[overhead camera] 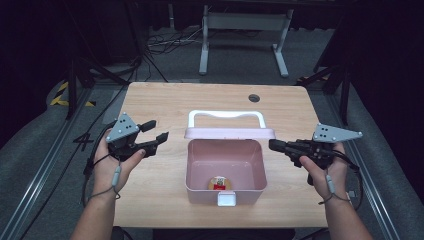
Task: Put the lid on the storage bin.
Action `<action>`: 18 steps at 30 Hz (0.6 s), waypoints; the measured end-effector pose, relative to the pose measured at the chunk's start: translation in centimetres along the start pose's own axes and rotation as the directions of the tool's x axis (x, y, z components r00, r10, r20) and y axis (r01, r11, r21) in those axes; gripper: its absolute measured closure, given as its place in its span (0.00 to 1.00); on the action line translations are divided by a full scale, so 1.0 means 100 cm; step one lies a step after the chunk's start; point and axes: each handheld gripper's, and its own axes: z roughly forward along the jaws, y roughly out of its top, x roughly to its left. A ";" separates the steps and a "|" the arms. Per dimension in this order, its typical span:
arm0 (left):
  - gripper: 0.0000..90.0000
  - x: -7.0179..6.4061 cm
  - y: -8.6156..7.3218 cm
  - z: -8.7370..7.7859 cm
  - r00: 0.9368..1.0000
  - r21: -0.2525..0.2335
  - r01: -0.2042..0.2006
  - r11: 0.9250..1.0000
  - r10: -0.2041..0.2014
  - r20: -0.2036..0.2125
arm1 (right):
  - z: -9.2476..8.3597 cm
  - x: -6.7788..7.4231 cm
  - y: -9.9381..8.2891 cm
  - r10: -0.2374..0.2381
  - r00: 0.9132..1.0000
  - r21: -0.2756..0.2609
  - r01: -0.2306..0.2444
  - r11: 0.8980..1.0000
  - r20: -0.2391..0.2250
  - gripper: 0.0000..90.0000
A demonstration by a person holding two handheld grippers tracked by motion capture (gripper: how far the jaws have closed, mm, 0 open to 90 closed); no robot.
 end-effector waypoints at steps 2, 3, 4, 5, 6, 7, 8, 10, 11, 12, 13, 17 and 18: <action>0.49 0.004 -0.003 0.004 1.000 -0.003 0.002 1.000 -0.002 -0.011 | 0.000 0.001 -0.001 -0.001 1.000 0.008 0.001 1.000 0.000 1.00; 0.49 0.007 -0.005 0.006 1.000 -0.003 0.009 1.000 -0.009 -0.012 | 0.000 0.002 -0.001 -0.003 1.000 0.013 0.003 1.000 0.000 1.00; 0.49 0.010 -0.007 0.008 1.000 -0.002 0.013 1.000 -0.013 -0.014 | -0.001 0.003 -0.001 -0.003 1.000 0.017 0.003 1.000 -0.001 1.00; 0.49 0.012 -0.009 0.010 1.000 -0.001 0.020 1.000 -0.020 -0.015 | -0.001 0.004 -0.001 -0.002 1.000 0.020 0.002 1.000 -0.001 1.00; 0.49 0.014 -0.010 0.012 1.000 0.001 0.020 1.000 -0.020 -0.019 | -0.002 0.005 -0.002 -0.001 1.000 0.024 0.001 1.000 0.000 1.00; 0.49 0.016 -0.012 0.013 0.999 0.005 0.022 1.000 -0.022 -0.026 | -0.003 0.006 -0.002 0.001 1.000 0.025 -0.001 1.000 0.000 1.00; 0.49 0.017 -0.013 0.014 0.999 0.010 0.024 1.000 -0.024 -0.032 | -0.004 0.006 -0.002 0.003 1.000 0.029 -0.003 1.000 0.000 1.00; 0.49 0.021 -0.015 0.017 0.999 0.008 0.036 0.999 -0.036 -0.034 | -0.005 0.008 -0.003 0.002 1.000 0.038 -0.002 0.999 0.001 1.00; 0.49 0.022 -0.016 0.018 0.999 0.009 0.037 0.999 -0.037 -0.035 | -0.005 0.009 -0.003 0.001 1.000 0.044 -0.001 0.999 0.000 1.00; 0.49 0.023 -0.017 0.019 0.998 0.007 0.041 0.999 -0.041 -0.037 | -0.005 0.010 -0.004 0.002 1.000 0.049 -0.002 0.999 -0.002 1.00; 0.49 0.024 -0.017 0.021 0.998 0.009 0.044 0.999 -0.043 -0.041 | -0.005 0.011 -0.004 0.002 1.000 0.055 -0.002 0.998 -0.003 1.00; 0.48 0.027 -0.019 0.025 0.998 0.014 0.055 0.998 -0.054 -0.043 | -0.004 0.014 -0.006 0.000 1.000 0.085 0.001 0.996 -0.009 1.00; 0.48 0.027 -0.019 0.026 0.998 0.018 0.051 0.999 -0.050 -0.044 | -0.004 0.015 -0.006 -0.001 1.000 0.091 0.002 0.996 -0.009 1.00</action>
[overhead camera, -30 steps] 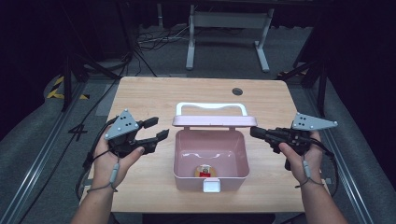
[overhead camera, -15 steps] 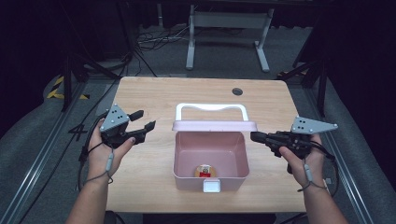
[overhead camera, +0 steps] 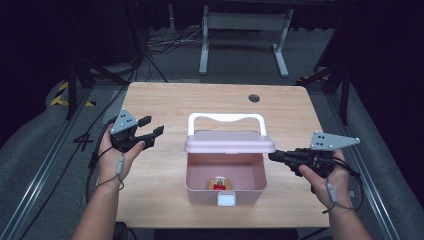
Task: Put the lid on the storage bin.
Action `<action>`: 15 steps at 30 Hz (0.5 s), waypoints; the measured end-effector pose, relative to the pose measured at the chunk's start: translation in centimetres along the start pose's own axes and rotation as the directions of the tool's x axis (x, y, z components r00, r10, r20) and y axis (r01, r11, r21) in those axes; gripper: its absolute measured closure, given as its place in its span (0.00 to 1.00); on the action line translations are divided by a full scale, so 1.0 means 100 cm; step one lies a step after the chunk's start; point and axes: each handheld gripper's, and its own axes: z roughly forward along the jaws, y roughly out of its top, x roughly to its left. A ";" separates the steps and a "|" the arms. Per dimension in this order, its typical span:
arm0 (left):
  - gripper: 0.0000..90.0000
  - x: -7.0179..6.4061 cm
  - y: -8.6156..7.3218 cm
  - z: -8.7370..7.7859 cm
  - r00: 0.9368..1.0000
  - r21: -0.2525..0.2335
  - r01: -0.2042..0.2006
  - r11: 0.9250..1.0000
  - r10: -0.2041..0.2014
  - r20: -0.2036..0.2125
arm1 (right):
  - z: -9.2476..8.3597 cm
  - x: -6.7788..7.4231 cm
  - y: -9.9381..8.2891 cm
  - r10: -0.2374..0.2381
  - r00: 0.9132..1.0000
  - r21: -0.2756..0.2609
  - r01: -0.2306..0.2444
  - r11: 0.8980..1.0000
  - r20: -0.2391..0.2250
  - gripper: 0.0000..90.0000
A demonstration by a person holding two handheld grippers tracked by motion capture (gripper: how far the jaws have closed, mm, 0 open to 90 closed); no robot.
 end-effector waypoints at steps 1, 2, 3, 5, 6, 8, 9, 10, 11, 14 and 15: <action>0.48 0.000 0.000 0.001 1.000 0.001 -0.001 1.000 0.001 -0.004 | 0.000 0.001 0.000 -0.004 1.000 0.008 0.004 1.000 0.003 1.00; 0.48 0.000 0.000 0.001 1.000 0.005 -0.008 1.000 0.008 -0.009 | 0.000 0.002 0.000 -0.004 1.000 0.015 0.004 1.000 0.003 1.00; 0.48 0.000 0.000 0.002 1.000 0.008 -0.011 1.000 0.011 -0.012 | 0.000 0.003 0.000 -0.006 1.000 0.023 0.006 1.000 0.004 1.00; 0.47 0.001 -0.001 0.003 1.000 0.013 -0.015 1.000 0.015 -0.015 | -0.001 0.005 0.000 -0.005 1.000 0.036 0.005 0.999 -0.002 1.00; 0.47 0.001 -0.001 0.003 1.000 0.013 -0.015 1.000 0.015 -0.015 | -0.001 0.005 0.000 -0.005 1.000 0.036 0.005 0.999 -0.002 1.00; 0.47 0.001 -0.001 0.004 1.000 0.014 -0.019 1.000 0.019 -0.020 | -0.001 0.006 -0.001 0.000 1.000 0.043 0.000 0.999 -0.015 1.00; 0.47 0.001 -0.001 0.004 1.000 0.015 -0.019 1.000 0.019 -0.020 | -0.001 0.007 -0.001 0.001 1.000 0.047 0.000 0.999 -0.016 1.00; 0.47 0.001 -0.001 0.004 1.000 0.014 -0.017 1.000 0.017 -0.020 | -0.001 0.007 -0.001 0.003 1.000 0.060 -0.002 0.998 -0.017 1.00; 0.47 0.001 -0.001 0.004 1.000 0.014 -0.019 1.000 0.019 -0.024 | -0.001 0.008 -0.001 0.003 1.000 0.067 -0.002 0.998 -0.020 1.00; 0.47 0.001 -0.001 0.004 0.999 0.015 -0.020 1.000 0.020 -0.027 | -0.001 0.009 -0.002 0.002 1.000 0.088 0.000 0.996 -0.023 1.00; 0.46 0.001 -0.001 0.004 0.999 0.014 -0.018 1.000 0.018 -0.026 | -0.001 0.009 -0.002 0.005 1.000 0.094 -0.003 0.996 -0.025 1.00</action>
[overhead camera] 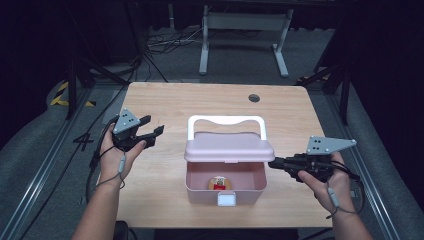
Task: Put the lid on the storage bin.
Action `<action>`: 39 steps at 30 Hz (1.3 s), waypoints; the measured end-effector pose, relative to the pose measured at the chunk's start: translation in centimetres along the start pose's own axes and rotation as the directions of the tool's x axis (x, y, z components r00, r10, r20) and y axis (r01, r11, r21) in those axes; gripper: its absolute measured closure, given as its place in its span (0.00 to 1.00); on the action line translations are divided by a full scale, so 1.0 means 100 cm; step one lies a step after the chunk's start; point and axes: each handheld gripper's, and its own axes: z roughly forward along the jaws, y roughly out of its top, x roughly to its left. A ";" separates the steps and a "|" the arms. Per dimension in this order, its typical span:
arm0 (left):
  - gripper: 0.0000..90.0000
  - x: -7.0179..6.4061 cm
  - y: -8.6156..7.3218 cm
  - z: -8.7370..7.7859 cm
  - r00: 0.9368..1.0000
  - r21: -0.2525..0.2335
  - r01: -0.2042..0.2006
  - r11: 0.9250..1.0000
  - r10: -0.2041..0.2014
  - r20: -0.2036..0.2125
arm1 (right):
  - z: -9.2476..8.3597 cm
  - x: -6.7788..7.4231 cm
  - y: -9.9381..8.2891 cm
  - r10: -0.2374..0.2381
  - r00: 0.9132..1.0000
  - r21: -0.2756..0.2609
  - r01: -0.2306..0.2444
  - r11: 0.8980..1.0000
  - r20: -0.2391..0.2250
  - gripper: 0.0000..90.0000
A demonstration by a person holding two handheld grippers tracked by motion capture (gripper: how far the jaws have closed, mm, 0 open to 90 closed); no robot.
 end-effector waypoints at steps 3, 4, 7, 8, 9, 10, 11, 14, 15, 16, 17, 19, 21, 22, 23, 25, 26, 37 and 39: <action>0.46 0.001 -0.001 0.000 1.000 0.003 0.005 1.000 -0.005 0.004 | 0.000 0.000 0.000 0.007 1.000 0.022 -0.007 1.000 -0.003 1.00; 0.46 0.002 -0.002 0.001 1.000 0.004 0.006 1.000 -0.006 0.002 | 0.000 0.000 -0.001 0.008 1.000 0.029 -0.008 1.000 -0.003 1.00; 0.46 0.003 -0.003 0.001 1.000 0.001 0.012 1.000 -0.012 -0.002 | 0.000 0.000 -0.001 0.011 1.000 0.048 -0.011 0.999 -0.003 1.00; 0.46 0.003 -0.003 0.000 1.000 0.000 0.014 1.000 -0.014 -0.002 | 0.001 0.000 -0.001 0.013 1.000 0.053 -0.013 0.998 -0.005 1.00; 0.46 0.003 -0.003 0.000 1.000 -0.002 0.015 1.000 -0.015 -0.002 | 0.001 0.000 -0.002 0.014 1.000 0.059 -0.014 0.998 -0.007 1.00; 0.46 0.004 -0.003 0.000 1.000 -0.002 0.016 1.000 -0.016 -0.003 | 0.001 0.000 -0.002 0.014 1.000 0.067 -0.014 0.998 -0.009 1.00; 0.46 0.004 -0.003 0.000 1.000 -0.001 0.015 1.000 -0.015 -0.003 | 0.001 0.001 -0.002 0.016 1.000 0.074 -0.015 0.997 -0.010 1.00; 0.46 0.004 -0.003 0.000 1.000 0.000 0.015 1.000 -0.015 -0.004 | 0.003 0.002 -0.003 0.018 1.000 0.098 -0.016 0.995 -0.015 1.00; 0.46 0.004 -0.003 0.000 1.000 -0.003 0.015 1.000 -0.015 -0.006 | 0.004 0.002 -0.003 0.016 1.000 0.104 -0.014 0.994 -0.018 0.99; 0.47 0.004 -0.003 0.000 1.000 -0.004 0.016 1.000 -0.016 -0.006 | 0.004 0.003 -0.003 0.018 1.000 0.112 -0.016 0.994 -0.021 0.99; 0.47 0.004 -0.003 -0.001 1.000 -0.005 0.017 1.000 -0.017 -0.004 | 0.005 0.003 -0.003 0.016 1.000 0.121 -0.013 0.993 -0.025 1.00; 0.47 0.004 -0.003 -0.001 1.000 -0.006 0.017 1.000 -0.018 -0.005 | 0.006 0.004 -0.003 0.019 0.999 0.133 -0.015 0.991 -0.031 0.99; 0.47 0.004 -0.004 0.000 1.000 -0.005 0.017 1.000 -0.017 -0.006 | 0.007 0.004 -0.004 0.023 0.999 0.149 -0.018 0.989 -0.035 1.00; 0.47 0.004 -0.004 0.000 1.000 -0.003 0.016 1.000 -0.016 -0.004 | 0.008 0.004 -0.004 0.026 0.999 0.157 -0.019 0.987 -0.037 0.99; 0.46 0.004 -0.004 0.000 1.000 -0.002 0.014 1.000 -0.014 -0.004 | 0.008 0.005 -0.004 0.028 0.999 0.165 -0.022 0.986 -0.039 0.99; 0.46 0.004 -0.004 0.000 1.000 0.001 0.013 1.000 -0.013 -0.004 | 0.009 0.005 -0.004 0.031 0.999 0.181 -0.023 0.983 -0.040 0.99; 0.46 0.004 -0.004 0.001 1.000 0.002 0.015 1.000 -0.015 -0.002 | 0.009 0.005 -0.005 0.032 0.999 0.188 -0.024 0.982 -0.041 0.99; 0.46 0.004 -0.005 0.002 1.000 0.008 0.018 1.000 -0.018 -0.002 | 0.013 0.007 -0.007 0.034 0.999 0.248 -0.022 0.969 -0.042 1.00; 0.46 0.004 -0.005 0.002 1.000 0.008 0.017 1.000 -0.017 -0.004 | 0.013 0.007 -0.007 0.035 0.998 0.258 -0.023 0.966 -0.044 1.00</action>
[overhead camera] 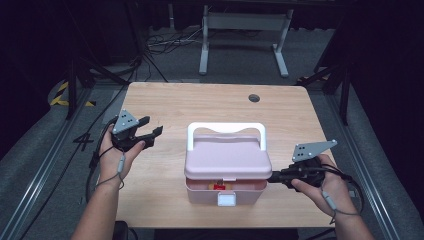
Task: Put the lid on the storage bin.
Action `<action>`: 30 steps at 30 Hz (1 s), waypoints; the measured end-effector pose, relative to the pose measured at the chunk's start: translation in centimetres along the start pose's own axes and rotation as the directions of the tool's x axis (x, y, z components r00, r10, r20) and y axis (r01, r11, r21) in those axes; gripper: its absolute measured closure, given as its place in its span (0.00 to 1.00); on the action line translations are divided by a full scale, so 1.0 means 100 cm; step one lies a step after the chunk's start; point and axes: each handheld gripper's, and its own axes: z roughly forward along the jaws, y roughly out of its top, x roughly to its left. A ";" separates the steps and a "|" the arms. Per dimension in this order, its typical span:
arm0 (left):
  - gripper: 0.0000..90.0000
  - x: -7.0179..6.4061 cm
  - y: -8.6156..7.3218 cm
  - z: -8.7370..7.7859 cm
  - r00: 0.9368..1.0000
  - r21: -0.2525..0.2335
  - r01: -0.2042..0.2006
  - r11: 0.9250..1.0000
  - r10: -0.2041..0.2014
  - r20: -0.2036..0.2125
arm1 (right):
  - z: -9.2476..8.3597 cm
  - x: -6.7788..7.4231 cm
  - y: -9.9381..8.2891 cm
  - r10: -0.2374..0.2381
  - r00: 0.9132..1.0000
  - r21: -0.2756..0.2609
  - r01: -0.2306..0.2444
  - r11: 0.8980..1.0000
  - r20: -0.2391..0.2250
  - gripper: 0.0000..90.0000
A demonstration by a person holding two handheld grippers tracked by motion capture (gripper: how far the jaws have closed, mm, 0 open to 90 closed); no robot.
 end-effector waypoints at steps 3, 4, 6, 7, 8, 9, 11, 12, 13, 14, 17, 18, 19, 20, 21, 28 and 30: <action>0.46 0.000 0.000 0.000 1.000 0.001 0.002 1.000 -0.002 0.003 | 0.001 0.000 0.000 -0.001 1.000 0.015 0.001 1.000 -0.003 1.00; 0.46 0.001 -0.001 0.001 1.000 0.003 -0.001 1.000 0.001 0.002 | 0.001 0.000 0.000 -0.001 1.000 0.020 0.001 1.000 -0.005 1.00; 0.46 0.001 -0.001 0.001 1.000 0.006 -0.001 1.000 0.001 0.001 | 0.001 0.001 -0.001 0.001 1.000 0.033 0.000 0.999 -0.012 0.99; 0.46 0.001 -0.001 0.001 1.000 0.006 -0.001 1.000 0.001 0.001 | 0.001 0.001 -0.001 0.001 1.000 0.033 0.000 0.999 -0.012 0.99; 0.46 0.001 -0.001 0.001 1.000 0.006 -0.002 1.000 0.002 0.002 | 0.002 0.001 -0.001 0.001 1.000 0.040 -0.001 0.999 -0.016 1.00; 0.46 0.000 -0.001 0.001 1.000 0.007 -0.001 1.000 0.001 0.004 | 0.002 0.001 -0.001 -0.002 1.000 0.050 0.002 0.999 -0.018 0.99; 0.46 0.000 -0.001 0.001 1.000 0.008 -0.003 1.000 0.003 0.007 | 0.003 0.001 -0.002 0.000 1.000 0.061 0.001 0.998 -0.019 1.00; 0.46 0.000 -0.001 0.001 1.000 0.008 -0.003 1.000 0.003 0.008 | 0.003 0.001 -0.002 -0.004 1.000 0.069 0.005 0.998 -0.021 1.00; 0.46 0.000 -0.001 0.001 1.000 0.007 -0.002 1.000 0.002 0.008 | 0.003 0.001 -0.002 -0.005 1.000 0.072 0.006 0.997 -0.021 1.00; 0.46 0.000 -0.001 0.001 1.000 0.010 -0.005 1.000 0.004 0.007 | 0.004 0.001 -0.002 -0.004 1.000 0.078 0.006 0.997 -0.020 1.00; 0.46 0.000 -0.001 0.001 1.000 0.011 -0.005 1.000 0.005 0.007 | 0.005 0.001 -0.002 -0.010 1.000 0.089 0.012 0.996 -0.023 1.00; 0.46 0.000 -0.001 0.001 1.000 0.012 -0.004 1.000 0.004 0.007 | 0.005 0.001 -0.002 -0.009 1.000 0.093 0.011 0.996 -0.024 1.00; 0.46 0.000 -0.001 0.002 1.000 0.013 -0.004 1.000 0.004 0.008 | 0.005 0.002 -0.002 -0.007 1.000 0.098 0.010 0.995 -0.026 1.00; 0.46 0.000 -0.001 0.002 1.000 0.013 -0.004 1.000 0.004 0.008 | 0.005 0.002 -0.002 -0.007 1.000 0.104 0.010 0.995 -0.027 1.00; 0.46 0.000 -0.001 0.002 1.000 0.014 -0.003 1.000 0.003 0.007 | 0.005 0.002 -0.002 -0.006 1.000 0.108 0.009 0.994 -0.029 1.00; 0.45 0.000 -0.001 0.002 1.000 0.017 -0.001 1.000 0.001 0.005 | 0.006 0.003 -0.003 0.008 0.999 0.148 -0.003 0.989 -0.031 1.00; 0.45 0.000 -0.001 0.003 1.000 0.017 -0.001 1.000 0.001 0.006 | 0.006 0.003 -0.003 0.002 0.999 0.160 0.004 0.987 -0.035 1.00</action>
